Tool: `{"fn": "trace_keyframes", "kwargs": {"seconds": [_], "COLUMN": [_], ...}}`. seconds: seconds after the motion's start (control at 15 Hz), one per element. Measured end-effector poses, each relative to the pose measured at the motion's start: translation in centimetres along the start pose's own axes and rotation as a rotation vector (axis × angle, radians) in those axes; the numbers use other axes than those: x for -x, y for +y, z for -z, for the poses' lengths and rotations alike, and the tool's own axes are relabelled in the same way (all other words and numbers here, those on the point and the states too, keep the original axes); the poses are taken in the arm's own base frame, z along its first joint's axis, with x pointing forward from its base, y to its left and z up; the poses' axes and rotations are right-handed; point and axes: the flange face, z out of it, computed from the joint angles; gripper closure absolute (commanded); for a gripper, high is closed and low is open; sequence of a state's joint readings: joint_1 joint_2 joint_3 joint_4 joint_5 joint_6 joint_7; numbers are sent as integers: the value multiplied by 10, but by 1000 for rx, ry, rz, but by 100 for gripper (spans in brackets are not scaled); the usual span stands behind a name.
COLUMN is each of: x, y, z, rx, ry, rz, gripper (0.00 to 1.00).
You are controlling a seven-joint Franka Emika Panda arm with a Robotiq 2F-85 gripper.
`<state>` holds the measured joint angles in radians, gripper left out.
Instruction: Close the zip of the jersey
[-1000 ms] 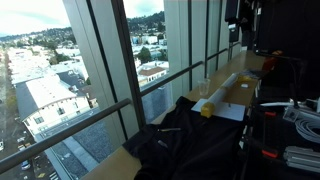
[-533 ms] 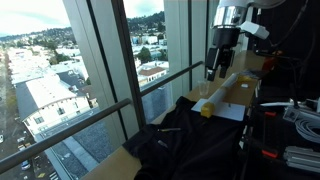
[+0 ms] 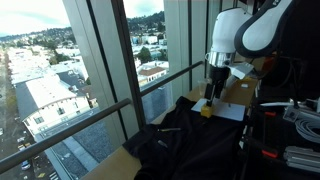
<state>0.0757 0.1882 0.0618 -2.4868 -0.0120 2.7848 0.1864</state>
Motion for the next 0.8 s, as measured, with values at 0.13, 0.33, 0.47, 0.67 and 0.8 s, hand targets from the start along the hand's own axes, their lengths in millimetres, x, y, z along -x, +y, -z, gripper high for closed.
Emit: {"fn": "trace_keyframes", "kwargs": {"seconds": [0.13,0.33,0.47,0.67,0.8], "x": [-8,-17,-22,-33,-42], "y": [11,22,26,26,23], "z": [-22,-52,-70,-91,-101], "rx": [25,53,65,77,83], "ry": [-13,-40,-58,-69,-67], "rz": [15,25,23,26,34], "gripper": [0,0,0,0,0]}}
